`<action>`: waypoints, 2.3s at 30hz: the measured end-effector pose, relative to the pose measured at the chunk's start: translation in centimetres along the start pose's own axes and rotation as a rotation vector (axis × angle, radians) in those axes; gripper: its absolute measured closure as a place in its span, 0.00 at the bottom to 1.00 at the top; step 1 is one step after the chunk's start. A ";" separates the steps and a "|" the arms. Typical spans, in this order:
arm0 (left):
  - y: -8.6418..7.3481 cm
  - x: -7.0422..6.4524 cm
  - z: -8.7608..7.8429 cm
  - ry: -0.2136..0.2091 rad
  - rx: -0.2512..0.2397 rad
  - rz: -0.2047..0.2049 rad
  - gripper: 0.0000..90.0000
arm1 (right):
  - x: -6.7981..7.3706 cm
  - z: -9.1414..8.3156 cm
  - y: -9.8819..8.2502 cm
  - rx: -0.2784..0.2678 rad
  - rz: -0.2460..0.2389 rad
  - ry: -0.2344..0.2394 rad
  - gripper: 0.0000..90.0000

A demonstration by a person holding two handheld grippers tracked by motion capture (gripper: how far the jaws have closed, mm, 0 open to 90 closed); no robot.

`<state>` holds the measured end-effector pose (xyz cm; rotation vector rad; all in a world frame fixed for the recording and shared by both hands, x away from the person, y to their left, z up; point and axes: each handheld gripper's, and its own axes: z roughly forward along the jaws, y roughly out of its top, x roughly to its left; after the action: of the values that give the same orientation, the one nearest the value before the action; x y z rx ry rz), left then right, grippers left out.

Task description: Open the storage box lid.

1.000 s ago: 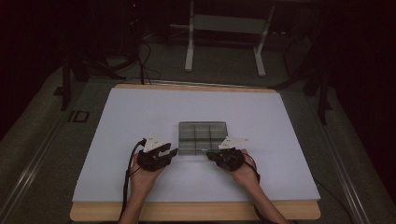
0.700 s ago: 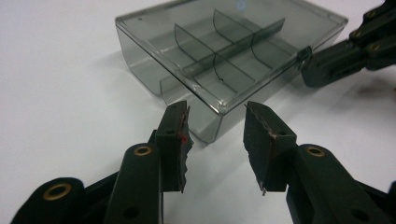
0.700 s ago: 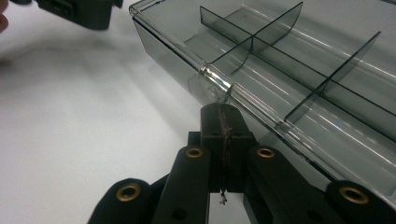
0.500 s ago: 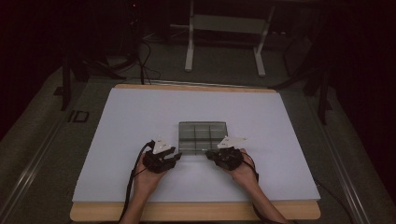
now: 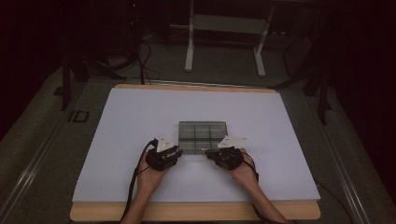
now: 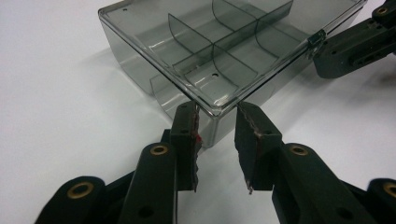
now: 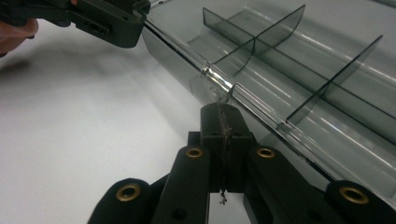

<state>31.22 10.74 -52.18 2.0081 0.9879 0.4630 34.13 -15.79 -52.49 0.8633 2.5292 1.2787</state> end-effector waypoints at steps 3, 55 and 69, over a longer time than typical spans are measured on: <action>0.1 0.0 0.0 0.000 -0.007 -0.001 0.80 | 0.0 -0.1 0.1 -0.006 -0.002 0.001 1.00; 2.0 0.8 -0.5 0.084 -0.075 0.052 0.74 | -1.8 -3.3 0.3 -0.062 0.017 -0.107 0.91; 3.1 1.5 -0.4 0.104 -0.073 0.083 0.75 | -3.7 -4.4 -0.4 -0.071 0.082 -0.156 0.86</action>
<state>33.43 11.05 -49.50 1.9819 0.9387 0.6451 35.20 -21.10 -50.49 1.0186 2.3366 1.2639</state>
